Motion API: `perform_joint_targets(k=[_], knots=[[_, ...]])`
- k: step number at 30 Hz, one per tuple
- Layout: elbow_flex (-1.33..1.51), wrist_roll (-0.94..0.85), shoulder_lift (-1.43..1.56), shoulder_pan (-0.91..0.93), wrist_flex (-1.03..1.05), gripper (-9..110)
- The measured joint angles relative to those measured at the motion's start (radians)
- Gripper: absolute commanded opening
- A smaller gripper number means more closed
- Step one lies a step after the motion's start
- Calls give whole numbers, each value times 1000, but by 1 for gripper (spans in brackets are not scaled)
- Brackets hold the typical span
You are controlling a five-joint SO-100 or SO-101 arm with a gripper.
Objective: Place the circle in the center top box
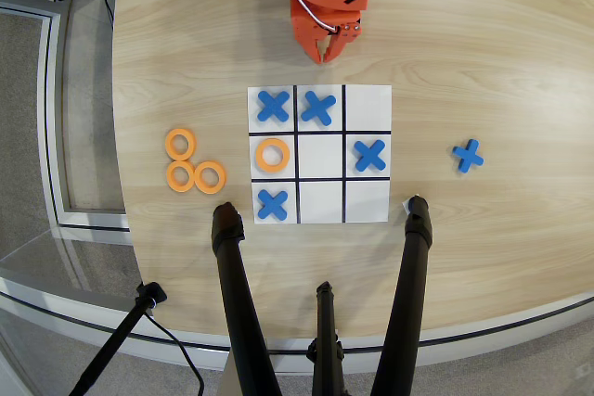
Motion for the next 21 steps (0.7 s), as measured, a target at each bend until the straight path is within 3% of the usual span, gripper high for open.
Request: perform_joint_targets(k=[15,21], knots=[[0,0,0,0,0,0],[-150,9,-158,112,18,11]])
